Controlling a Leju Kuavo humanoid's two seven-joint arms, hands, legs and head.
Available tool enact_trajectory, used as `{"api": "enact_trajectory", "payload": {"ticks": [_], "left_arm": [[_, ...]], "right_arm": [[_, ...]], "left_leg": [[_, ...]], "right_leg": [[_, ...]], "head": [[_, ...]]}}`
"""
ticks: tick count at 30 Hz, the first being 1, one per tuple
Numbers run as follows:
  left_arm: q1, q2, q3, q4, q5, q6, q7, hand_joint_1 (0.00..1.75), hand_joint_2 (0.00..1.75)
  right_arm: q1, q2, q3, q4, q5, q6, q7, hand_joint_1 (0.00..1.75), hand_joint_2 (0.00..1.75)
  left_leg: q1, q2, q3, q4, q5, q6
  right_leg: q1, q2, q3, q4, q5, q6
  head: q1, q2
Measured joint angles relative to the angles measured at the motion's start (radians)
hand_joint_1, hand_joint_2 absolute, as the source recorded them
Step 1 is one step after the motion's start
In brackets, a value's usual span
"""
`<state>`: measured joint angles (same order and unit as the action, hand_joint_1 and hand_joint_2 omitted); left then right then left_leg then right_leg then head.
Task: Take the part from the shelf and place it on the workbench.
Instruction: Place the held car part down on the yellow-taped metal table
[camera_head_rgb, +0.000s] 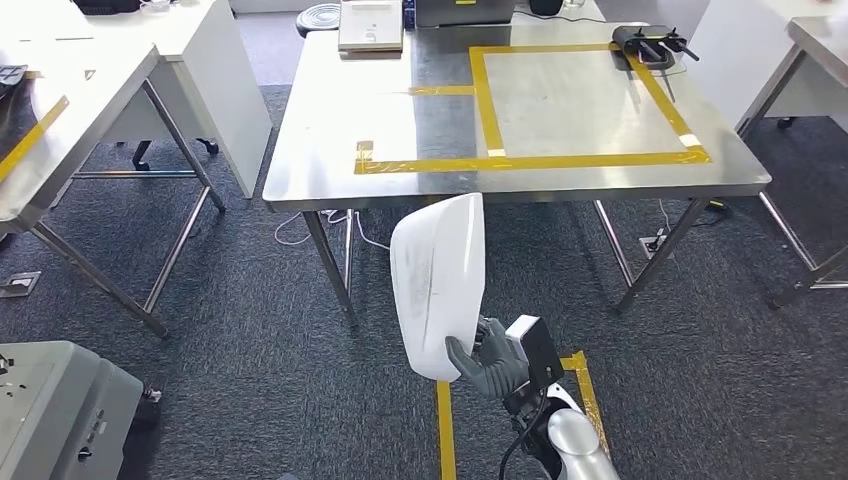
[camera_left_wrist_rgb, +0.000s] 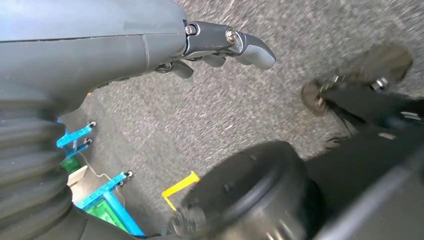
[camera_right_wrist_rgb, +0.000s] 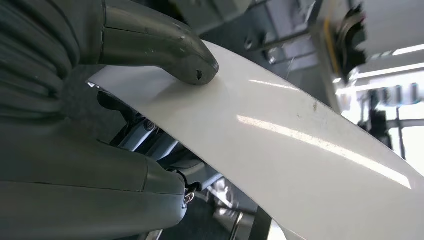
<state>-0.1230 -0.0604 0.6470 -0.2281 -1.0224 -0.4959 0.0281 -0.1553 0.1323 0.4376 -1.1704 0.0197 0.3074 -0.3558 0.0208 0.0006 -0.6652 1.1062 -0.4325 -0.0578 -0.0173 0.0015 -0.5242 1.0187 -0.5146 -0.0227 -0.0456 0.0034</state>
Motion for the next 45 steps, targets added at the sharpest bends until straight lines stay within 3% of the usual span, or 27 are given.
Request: {"api": "enact_trajectory", "payload": {"ticks": [2, 6, 8, 10, 11, 12, 14, 16, 18, 21, 23, 25, 26, 27, 28, 30, 32, 35, 37, 39, 41, 42, 43, 45], "left_arm": [[-0.003, 0.000, 0.000, 0.000, 0.000, 0.000, 0.003, 0.00, 1.75], [-0.005, -0.001, 0.000, 0.000, -0.001, 0.000, 0.008, 0.00, 1.75], [-0.006, -0.001, 0.000, 0.000, -0.002, 0.000, 0.010, 0.00, 1.75], [-0.009, -0.001, -0.002, 0.000, -0.011, 0.000, 0.017, 0.00, 1.75], [-0.012, -0.002, -0.004, 0.000, -0.018, 0.000, 0.022, 0.00, 1.75], [-0.015, -0.002, -0.007, 0.000, -0.026, 0.000, 0.029, 0.00, 1.75], [-0.027, -0.006, -0.015, 0.000, -0.039, 0.000, 0.042, 0.00, 1.75], [-0.046, -0.010, -0.023, 0.001, -0.049, 0.000, 0.051, 0.00, 1.75], [-0.066, -0.014, -0.031, 0.002, -0.055, 0.000, 0.057, 0.00, 1.75], [-0.081, -0.019, -0.040, 0.002, -0.057, 0.000, 0.065, 0.00, 1.75], [-0.085, -0.022, -0.041, 0.002, -0.057, 0.000, 0.067, 0.00, 1.75], [-0.085, -0.023, -0.042, 0.003, -0.054, 0.000, 0.067, 0.00, 1.75], [-0.082, -0.023, -0.042, 0.004, -0.051, 0.000, 0.068, 0.00, 1.75], [-0.078, -0.023, -0.042, 0.004, -0.046, 0.000, 0.070, 0.00, 1.75], [-0.072, -0.023, -0.042, 0.005, -0.042, 0.000, 0.072, 0.00, 1.75], [-0.061, -0.025, -0.042, 0.009, -0.033, 0.000, 0.078, 0.00, 1.75], [-0.053, -0.027, -0.042, 0.013, -0.030, 0.000, 0.086, 0.00, 1.75], [-0.044, -0.031, -0.042, 0.016, -0.030, 0.000, 0.094, 0.00, 1.75], [-0.041, -0.035, -0.041, 0.016, -0.031, 0.000, 0.094, 0.00, 1.75], [-0.042, -0.036, -0.041, 0.016, -0.032, 0.000, 0.093, 0.00, 1.75], [-0.042, -0.039, -0.041, 0.016, -0.032, 0.000, 0.093, 0.00, 1.75], [-0.041, -0.041, -0.041, 0.017, -0.033, 0.000, 0.093, 0.00, 1.75], [-0.040, -0.043, -0.041, 0.017, -0.034, 0.000, 0.094, 0.00, 1.75], [-0.041, -0.048, -0.041, 0.017, -0.039, 0.000, 0.094, 0.00, 1.75]], "right_arm": [[-0.035, 0.008, 0.002, 0.010, 0.063, -0.089, 0.039, 1.75, 1.75], [-0.099, 0.020, 0.003, 0.036, 0.108, -0.152, 0.066, 1.75, 1.75], [-0.122, 0.024, 0.005, 0.047, 0.124, -0.167, 0.070, 1.75, 1.75], [-0.159, 0.027, 0.009, 0.077, 0.187, -0.228, 0.080, 1.75, 1.75], [-0.189, 0.029, 0.011, 0.103, 0.235, -0.276, 0.088, 1.75, 1.75], [-0.230, 0.032, 0.012, 0.137, 0.286, -0.329, 0.096, 1.75, 1.75], [-0.339, 0.043, 0.013, 0.217, 0.376, -0.418, 0.121, 1.75, 1.75], [-0.471, 0.055, 0.013, 0.318, 0.456, -0.481, 0.168, 1.75, 1.75], [-0.608, 0.065, 0.014, 0.429, 0.523, -0.512, 0.239, 1.75, 1.75], [-0.779, 0.071, 0.014, 0.562, 0.587, -0.518, 0.345, 1.75, 1.75], [-0.861, 0.073, 0.016, 0.624, 0.613, -0.519, 0.385, 1.75, 1.75], [-0.920, 0.072, 0.020, 0.673, 0.643, -0.523, 0.428, 1.75, 1.75], [-0.942, 0.071, 0.026, 0.697, 0.667, -0.525, 0.461, 1.75, 1.75], [-0.964, 0.068, 0.034, 0.720, 0.696, -0.525, 0.497, 1.75, 1.75], [-0.990, 0.064, 0.045, 0.746, 0.726, -0.522, 0.535, 1.75, 1.75], [-1.051, 0.052, 0.072, 0.796, 0.777, -0.505, 0.598, 1.75, 1.75], [-1.107, 0.036, 0.097, 0.827, 0.816, -0.472, 0.642, 1.75, 1.75], [-1.144, 0.008, 0.126, 0.849, 0.872, -0.424, 0.684, 1.75, 1.75], [-1.158, -0.008, 0.144, 0.859, 0.897, -0.413, 0.698, 1.75, 1.75], [-1.171, -0.021, 0.157, 0.868, 0.909, -0.411, 0.702, 1.75, 1.75], [-1.172, -0.031, 0.164, 0.879, 0.910, -0.408, 0.704, 1.75, 1.75], [-1.168, -0.036, 0.165, 0.885, 0.911, -0.404, 0.704, 1.75, 1.75], [-1.166, -0.041, 0.166, 0.890, 0.914, -0.398, 0.705, 1.75, 1.75], [-1.165, -0.050, 0.172, 0.896, 0.925, -0.383, 0.705, 1.75, 1.75]], "left_leg": [[-0.001, 0.002, 0.028, -0.064, 0.010, 0.009], [-0.004, -0.002, 0.036, -0.064, -0.009, 0.046], [-0.004, -0.003, 0.044, -0.066, -0.016, 0.059], [-0.008, -0.005, 0.050, -0.065, -0.026, 0.066], [-0.011, -0.007, 0.055, -0.065, -0.031, 0.067], [-0.013, -0.008, 0.061, -0.064, -0.036, 0.067], [-0.018, -0.009, 0.079, -0.064, -0.049, 0.065], [-0.022, -0.010, 0.087, -0.063, -0.059, 0.059], [-0.022, -0.012, 0.086, -0.065, -0.061, 0.050], [-0.022, -0.012, 0.084, -0.059, -0.069, 0.035], [-0.020, -0.010, 0.043, 0.018, -0.097, 0.026], [-0.016, -0.008, -0.036, 0.148, -0.130, 0.018], [-0.013, -0.007, -0.072, 0.194, -0.132, 0.014], [-0.010, -0.007, -0.092, 0.206, -0.113, 0.011], [-0.008, -0.006, -0.096, 0.183, -0.076, 0.009], [-0.004, -0.004, -0.061, 0.061, 0.019, 0.006], [-0.005, -0.003, -0.019, -0.038, 0.050, 0.014], [-0.006, -0.005, -0.003, -0.061, 0.027, 0.036], [-0.004, -0.007, 0.005, -0.065, 0.019, 0.050], [-0.004, -0.007, 0.016, -0.066, 0.009, 0.060], [-0.005, -0.008, 0.029, -0.066, -0.003, 0.066], [-0.006, -0.009, 0.038, -0.066, -0.010, 0.066], [-0.006, -0.010, 0.048, -0.066, -0.017, 0.065], [-0.006, -0.013, 0.069, -0.066, -0.033, 0.060]], "right_leg": [[0.001, 0.002, 0.001, 0.006, -0.016, 0.015], [-0.002, 0.001, 0.000, 0.022, -0.038, 0.038], [-0.001, 0.001, -0.050, 0.119, -0.079, 0.042], [0.000, 0.001, -0.143, 0.255, -0.117, 0.041], [0.001, 0.001, -0.179, 0.293, -0.113, 0.038], [0.003, 0.001, -0.197, 0.293, -0.087, 0.033], [0.011, 0.002, -0.180, 0.185, 0.015, 0.018], [0.020, 0.003, -0.142, 0.068, 0.085, 0.002], [0.027, 0.004, -0.129, 0.028, 0.092, -0.005], [0.020, 0.003, -0.113, 0.008, 0.090, -0.010], [0.014, 0.001, -0.092, -0.003, 0.083, -0.018], [0.013, 0.000, -0.077, -0.004, 0.071, -0.023], [0.013, 0.001, -0.069, -0.004, 0.063, -0.023], [0.012, 0.001, -0.060, -0.003, 0.055, -0.021], [0.010, 0.003, -0.051, -0.001, 0.046, -0.018], [0.006, 0.005, -0.036, 0.008, 0.025, -0.009], [0.007, 0.008, -0.032, 0.017, 0.007, 0.004], [0.011, 0.007, -0.028, 0.012, -0.005, 0.020], [0.010, 0.004, -0.039, 0.042, -0.023, 0.029], [0.009, 0.003, -0.100, 0.150, -0.059, 0.034], [0.009, 0.003, -0.186, 0.275, -0.079, 0.036], [0.009, 0.003, -0.215, 0.299, -0.065, 0.037], [0.009, 0.003, -0.225, 0.285, -0.032, 0.036], [0.009, 0.002, -0.196, 0.157, 0.069, 0.032]], "head": [[-0.002, 0.000], [0.000, 0.000], [0.002, 0.000], [0.004, 0.000], [0.004, 0.000], [0.004, 0.000], [0.005, 0.000], [0.004, 0.000], [0.003, 0.000], [0.002, 0.000], [-0.001, 0.000], [-0.003, 0.000], [-0.004, 0.000], [-0.003, 0.000], [-0.003, 0.000], [-0.003, 0.000], [-0.005, 0.000], [-0.005, 0.000], [-0.004, 0.000], [-0.003, 0.000], [-0.003, 0.000], [-0.002, 0.000], [-0.002, 0.000], [-0.002, 0.000]]}}
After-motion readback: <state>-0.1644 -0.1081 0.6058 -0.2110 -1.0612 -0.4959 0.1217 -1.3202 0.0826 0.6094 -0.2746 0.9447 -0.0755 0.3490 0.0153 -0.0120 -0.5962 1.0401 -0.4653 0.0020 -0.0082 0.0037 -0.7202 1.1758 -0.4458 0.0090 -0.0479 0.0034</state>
